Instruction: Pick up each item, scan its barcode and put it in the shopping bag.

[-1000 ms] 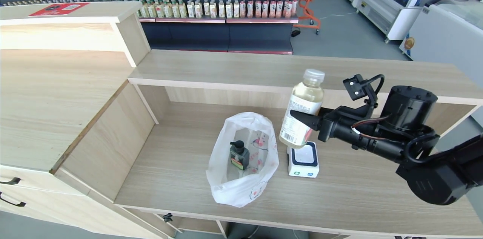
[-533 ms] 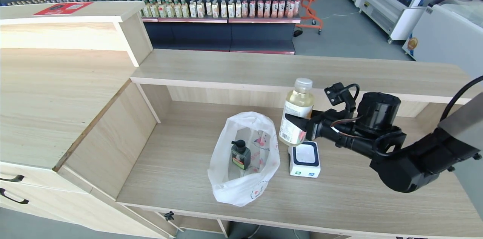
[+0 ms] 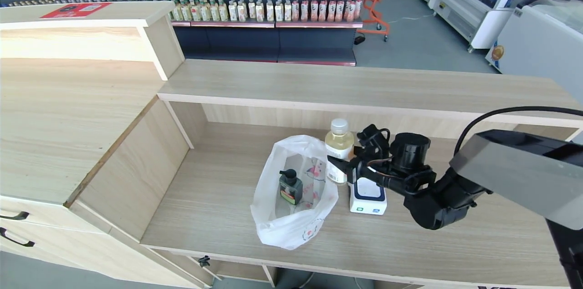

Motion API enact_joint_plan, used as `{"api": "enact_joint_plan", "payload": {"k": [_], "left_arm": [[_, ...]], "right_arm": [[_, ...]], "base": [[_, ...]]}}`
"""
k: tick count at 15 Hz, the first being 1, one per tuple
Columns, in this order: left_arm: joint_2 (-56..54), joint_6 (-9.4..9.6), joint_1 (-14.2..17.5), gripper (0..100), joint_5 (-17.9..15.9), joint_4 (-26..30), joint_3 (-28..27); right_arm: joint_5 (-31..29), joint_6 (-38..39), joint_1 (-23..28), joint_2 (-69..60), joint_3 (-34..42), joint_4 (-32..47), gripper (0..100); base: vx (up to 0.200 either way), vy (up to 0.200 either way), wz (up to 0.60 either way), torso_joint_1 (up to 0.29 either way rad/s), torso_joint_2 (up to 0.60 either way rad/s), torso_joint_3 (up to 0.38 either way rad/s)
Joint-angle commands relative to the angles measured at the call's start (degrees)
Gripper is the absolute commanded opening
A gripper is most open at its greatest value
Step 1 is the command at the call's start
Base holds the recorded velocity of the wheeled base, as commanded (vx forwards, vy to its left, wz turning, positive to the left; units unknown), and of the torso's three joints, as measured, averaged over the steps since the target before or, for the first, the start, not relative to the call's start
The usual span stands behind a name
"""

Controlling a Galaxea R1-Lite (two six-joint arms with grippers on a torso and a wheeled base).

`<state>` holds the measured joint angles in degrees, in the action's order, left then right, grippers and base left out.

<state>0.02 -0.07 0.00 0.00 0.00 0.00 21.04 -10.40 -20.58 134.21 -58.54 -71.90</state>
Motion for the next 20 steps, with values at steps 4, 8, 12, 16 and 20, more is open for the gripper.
{"api": "enact_joint_plan", "payload": {"k": [4, 8, 12, 16, 20], "left_arm": [[0.0, -0.01, 0.0, 100, 0.0, 0.0, 0.0], [0.0, -0.01, 0.0, 100, 0.0, 0.0, 0.0], [0.0, -0.01, 0.0, 100, 0.0, 0.0, 0.0], [0.0, -0.01, 0.0, 100, 0.0, 0.0, 0.0], [0.0, -0.01, 0.0, 100, 0.0, 0.0, 0.0]], "right_arm": [[0.4, -0.5, -3.9, 10.6, -13.4, -0.4, 0], [0.5, -1.7, -4.8, 15.1, -17.7, 0.7, 0], [0.5, -2.6, -4.8, 17.2, -18.2, 0.4, 0], [0.3, -3.6, -4.6, 18.8, -21.1, 0.4, 0], [0.5, -4.1, -4.4, 18.4, -20.7, -1.7, 100]], "base": [[0.000, 0.000, 0.00, 0.000, 0.00, 0.000], [0.000, 0.000, 0.00, 0.000, 0.00, 0.000], [0.000, 0.000, 0.00, 0.000, 0.00, 0.000], [0.000, 0.000, 0.00, 0.000, 0.00, 0.000], [0.000, 0.000, 0.00, 0.000, 0.00, 0.000]]}}
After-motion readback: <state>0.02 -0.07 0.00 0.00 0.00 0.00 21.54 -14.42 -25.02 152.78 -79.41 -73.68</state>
